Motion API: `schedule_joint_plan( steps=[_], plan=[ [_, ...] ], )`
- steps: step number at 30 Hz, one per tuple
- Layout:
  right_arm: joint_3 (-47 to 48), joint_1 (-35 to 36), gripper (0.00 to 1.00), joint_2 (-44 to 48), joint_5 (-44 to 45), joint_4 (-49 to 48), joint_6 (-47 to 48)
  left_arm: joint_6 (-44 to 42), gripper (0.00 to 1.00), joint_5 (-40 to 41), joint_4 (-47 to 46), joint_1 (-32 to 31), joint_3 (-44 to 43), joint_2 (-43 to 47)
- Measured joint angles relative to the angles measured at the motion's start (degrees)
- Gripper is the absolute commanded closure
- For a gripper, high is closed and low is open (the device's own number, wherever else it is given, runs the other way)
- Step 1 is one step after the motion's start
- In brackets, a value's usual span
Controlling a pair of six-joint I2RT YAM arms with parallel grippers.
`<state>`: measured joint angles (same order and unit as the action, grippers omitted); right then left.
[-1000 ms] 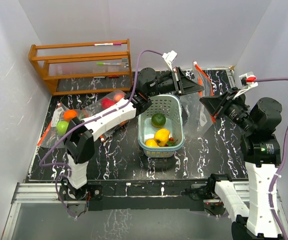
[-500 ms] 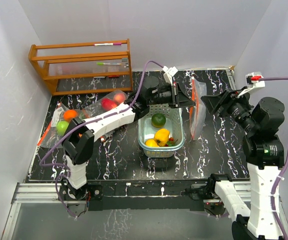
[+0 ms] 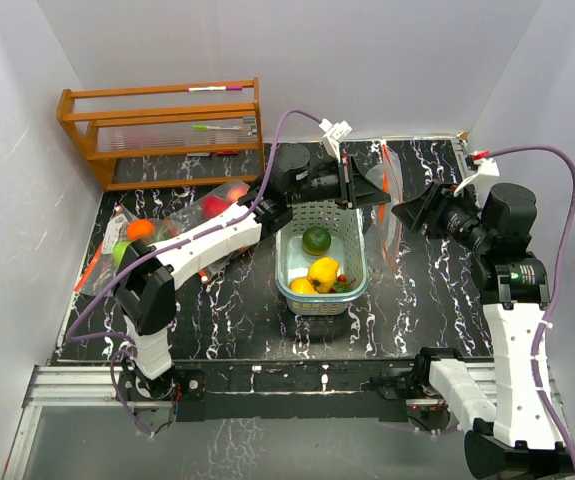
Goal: Place the food in the zip-top bag and seal the zipper
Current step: Open the zipper of the food storage bag.
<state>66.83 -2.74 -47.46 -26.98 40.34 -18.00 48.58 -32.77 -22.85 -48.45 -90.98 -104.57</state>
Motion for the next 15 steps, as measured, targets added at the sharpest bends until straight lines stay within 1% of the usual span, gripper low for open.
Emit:
schedule_joint_plan(
  steps=[2,8,10,13,15],
  plan=[
    [-0.04,0.0,0.49,0.22,-0.57,-0.02,0.02,0.0,1.0,0.0,0.17,0.0,-0.13,0.0],
    [-2.49,0.0,0.64,0.61,-0.17,-0.17,0.2,0.11,1.0,-0.02,0.17,0.0,-0.5,0.0],
    [-3.69,0.0,0.72,0.57,0.7,-0.13,0.24,0.37,1.0,-0.09,0.11,0.0,-0.63,-0.02],
    [-4.15,0.0,0.91,0.59,3.72,0.52,0.35,0.76,1.0,-0.35,-0.11,0.0,-1.07,-0.22],
    [-4.15,0.0,0.92,0.81,6.91,0.68,0.35,0.85,1.0,-0.81,-0.07,0.0,-1.29,-0.26]
  ],
)
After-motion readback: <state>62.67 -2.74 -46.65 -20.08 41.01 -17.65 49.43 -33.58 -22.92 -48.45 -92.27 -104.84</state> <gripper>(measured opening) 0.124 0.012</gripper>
